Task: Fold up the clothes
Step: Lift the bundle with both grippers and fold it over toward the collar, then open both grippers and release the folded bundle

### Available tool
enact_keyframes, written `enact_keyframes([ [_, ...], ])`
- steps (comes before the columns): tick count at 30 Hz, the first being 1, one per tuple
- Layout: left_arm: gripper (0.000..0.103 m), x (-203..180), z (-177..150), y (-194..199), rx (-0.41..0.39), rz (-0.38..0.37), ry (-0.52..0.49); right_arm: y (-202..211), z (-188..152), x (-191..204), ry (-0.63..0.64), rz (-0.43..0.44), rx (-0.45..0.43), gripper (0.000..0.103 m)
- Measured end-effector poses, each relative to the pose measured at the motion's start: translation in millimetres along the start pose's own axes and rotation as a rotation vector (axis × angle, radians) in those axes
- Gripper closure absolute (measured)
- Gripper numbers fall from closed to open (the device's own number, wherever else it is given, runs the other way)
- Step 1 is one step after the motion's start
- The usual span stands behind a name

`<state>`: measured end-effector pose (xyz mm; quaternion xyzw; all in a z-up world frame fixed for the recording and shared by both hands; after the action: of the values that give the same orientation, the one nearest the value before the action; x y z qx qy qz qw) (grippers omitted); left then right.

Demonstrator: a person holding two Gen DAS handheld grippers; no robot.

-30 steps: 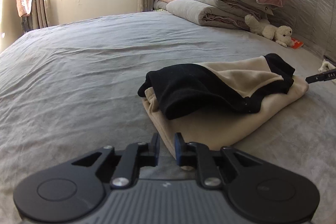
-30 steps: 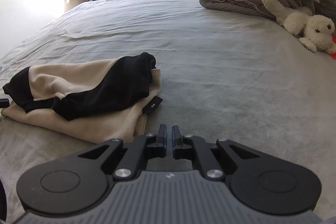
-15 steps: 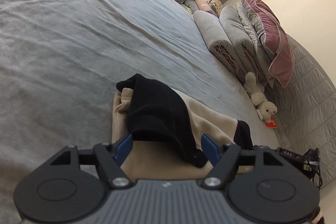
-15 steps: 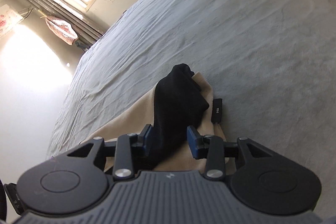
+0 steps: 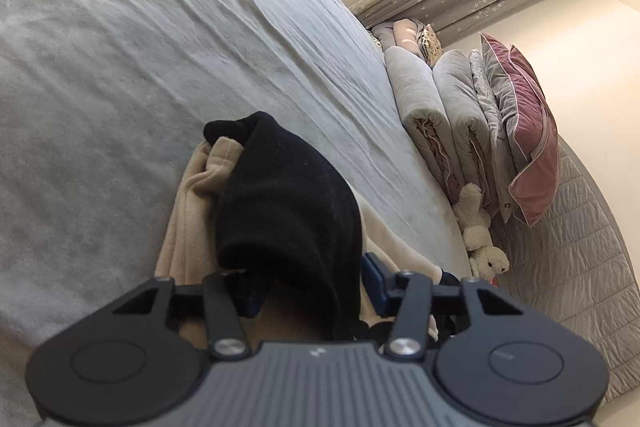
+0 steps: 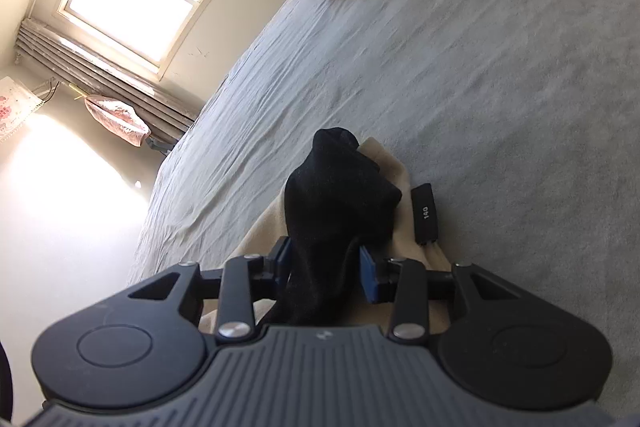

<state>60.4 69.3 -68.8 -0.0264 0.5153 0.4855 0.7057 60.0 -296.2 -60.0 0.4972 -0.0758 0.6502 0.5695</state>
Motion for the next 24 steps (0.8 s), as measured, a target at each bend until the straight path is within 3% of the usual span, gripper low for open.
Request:
enact_keyframes([
  [2, 0.077, -4.3, -1.3, -3.2, 0.003, 0.011, -0.035, -4.0, -4.2, 6.5, 0.054, -0.011, 0.023, 0.077],
  [3, 0.092, -5.7, -1.0, -3.9, 0.007, 0.017, -0.047, -4.7, -5.4, 9.8, 0.077, -0.016, 0.028, 0.091],
  [4, 0.097, -6.6, 0.3, -3.5, 0.015, 0.021, -0.046, -3.1, -5.1, 12.8, 0.087, -0.015, 0.023, 0.091],
  [13, 0.098, -15.9, 22.5, 23.9, 0.079, -0.110, 0.115, 43.8, 14.7, 41.5, 0.017, 0.096, -0.059, 0.092],
  [15, 0.098, -13.8, 22.8, 25.9, 0.117, -0.116, 0.141, 45.5, 16.4, 41.3, -0.011, 0.076, -0.045, 0.092],
  [19, 0.098, -1.8, 9.4, 17.3, 0.162, -0.002, 0.092, 27.0, 1.6, 26.5, 0.023, -0.049, 0.039, 0.092],
  [24, 0.097, 12.7, -8.2, -2.6, 0.185, 0.125, -0.040, 3.0, -21.3, 9.1, 0.132, -0.182, 0.105, 0.092],
])
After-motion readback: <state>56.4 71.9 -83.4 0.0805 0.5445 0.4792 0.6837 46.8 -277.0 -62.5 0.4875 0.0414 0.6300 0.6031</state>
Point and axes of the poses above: each gripper's, at about its wrist camera, not at the fingertips, and y roughly against the way its jaws point, x to its left, z to its top, the point moved 5 cm from there along -y, roughly the way its jaws point, and after that the axes turned 4 degrees about -x, right-handed, at the moved point
